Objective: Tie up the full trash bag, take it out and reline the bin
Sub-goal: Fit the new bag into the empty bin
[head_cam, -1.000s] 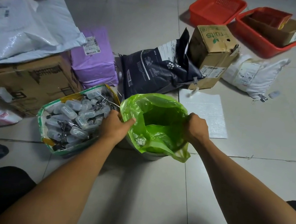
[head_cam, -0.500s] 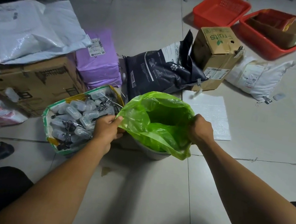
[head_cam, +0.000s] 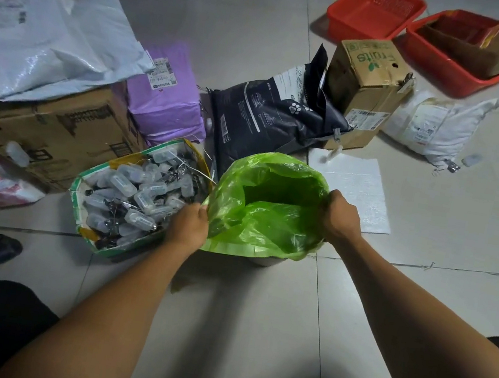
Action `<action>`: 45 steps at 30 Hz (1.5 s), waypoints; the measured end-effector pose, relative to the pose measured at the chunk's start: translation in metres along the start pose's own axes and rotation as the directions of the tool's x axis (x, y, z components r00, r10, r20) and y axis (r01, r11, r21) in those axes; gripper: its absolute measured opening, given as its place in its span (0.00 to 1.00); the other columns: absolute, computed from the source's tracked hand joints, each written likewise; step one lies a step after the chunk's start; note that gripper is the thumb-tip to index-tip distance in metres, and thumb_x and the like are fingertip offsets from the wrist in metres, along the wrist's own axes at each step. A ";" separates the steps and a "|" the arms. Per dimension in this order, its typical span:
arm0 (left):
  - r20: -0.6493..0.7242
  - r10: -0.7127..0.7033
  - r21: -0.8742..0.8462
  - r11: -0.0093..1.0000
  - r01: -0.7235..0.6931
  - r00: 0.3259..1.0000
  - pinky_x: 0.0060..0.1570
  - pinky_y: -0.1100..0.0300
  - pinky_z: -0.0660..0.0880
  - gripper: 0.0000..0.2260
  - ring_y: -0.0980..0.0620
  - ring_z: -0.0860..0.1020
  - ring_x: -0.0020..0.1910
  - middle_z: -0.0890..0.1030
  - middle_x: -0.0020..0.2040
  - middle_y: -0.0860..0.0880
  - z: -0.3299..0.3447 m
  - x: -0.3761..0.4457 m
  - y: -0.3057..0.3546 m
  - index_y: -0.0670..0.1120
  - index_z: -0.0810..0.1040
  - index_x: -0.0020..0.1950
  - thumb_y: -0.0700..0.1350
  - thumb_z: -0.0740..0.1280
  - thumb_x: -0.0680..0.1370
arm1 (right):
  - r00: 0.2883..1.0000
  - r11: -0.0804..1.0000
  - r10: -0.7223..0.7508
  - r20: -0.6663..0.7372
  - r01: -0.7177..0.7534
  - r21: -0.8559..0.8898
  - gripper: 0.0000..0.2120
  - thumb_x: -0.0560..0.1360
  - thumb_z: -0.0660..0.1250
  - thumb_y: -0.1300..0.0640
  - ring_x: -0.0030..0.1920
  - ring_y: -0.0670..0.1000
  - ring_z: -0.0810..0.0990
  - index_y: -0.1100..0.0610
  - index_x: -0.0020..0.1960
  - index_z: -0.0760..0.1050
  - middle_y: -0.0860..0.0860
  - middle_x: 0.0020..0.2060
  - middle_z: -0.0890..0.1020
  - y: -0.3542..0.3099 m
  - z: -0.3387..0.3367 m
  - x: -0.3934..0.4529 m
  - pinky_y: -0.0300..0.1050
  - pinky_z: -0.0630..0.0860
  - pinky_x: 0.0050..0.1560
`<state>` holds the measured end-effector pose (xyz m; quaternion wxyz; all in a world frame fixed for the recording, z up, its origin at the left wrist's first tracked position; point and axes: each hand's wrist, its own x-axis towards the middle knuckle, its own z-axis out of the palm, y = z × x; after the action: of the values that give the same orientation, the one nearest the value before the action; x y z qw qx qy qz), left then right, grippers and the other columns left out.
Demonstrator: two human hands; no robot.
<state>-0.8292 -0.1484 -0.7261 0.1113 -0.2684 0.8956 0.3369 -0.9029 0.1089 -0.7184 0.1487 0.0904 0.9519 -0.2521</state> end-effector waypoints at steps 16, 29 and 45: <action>-0.138 -0.029 -0.362 0.932 -0.024 0.990 0.43 0.56 0.76 0.11 0.48 0.80 0.41 0.82 0.40 0.51 -0.002 0.012 0.025 0.53 0.80 0.35 0.38 0.69 0.73 | 0.978 0.993 -0.092 -0.187 0.105 0.062 0.25 0.77 0.65 0.46 0.62 0.63 0.72 0.55 0.70 0.65 0.60 0.63 0.73 0.008 0.008 -0.013 0.58 0.73 0.58; 0.068 0.105 -0.180 0.979 -0.092 0.992 0.51 0.52 0.76 0.19 0.44 0.80 0.51 0.81 0.57 0.47 0.008 0.014 0.033 0.56 0.70 0.71 0.44 0.61 0.80 | 0.940 0.955 -0.244 -0.239 0.190 -0.229 0.14 0.77 0.62 0.50 0.51 0.59 0.75 0.57 0.58 0.73 0.56 0.50 0.80 0.010 -0.013 -0.014 0.51 0.74 0.40; 0.144 0.291 0.081 0.949 -0.304 0.946 0.64 0.49 0.73 0.20 0.41 0.74 0.66 0.75 0.70 0.43 0.006 0.015 0.052 0.52 0.71 0.73 0.39 0.61 0.81 | 0.994 0.961 -0.102 -0.030 0.106 0.254 0.14 0.80 0.61 0.52 0.53 0.57 0.81 0.57 0.60 0.79 0.56 0.54 0.84 0.008 -0.012 -0.004 0.46 0.75 0.52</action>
<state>-0.8708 -0.1174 -0.7080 0.1307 -0.1015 0.9326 0.3206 -0.9006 0.1212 -0.7104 0.1147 0.0607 0.9162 -0.3791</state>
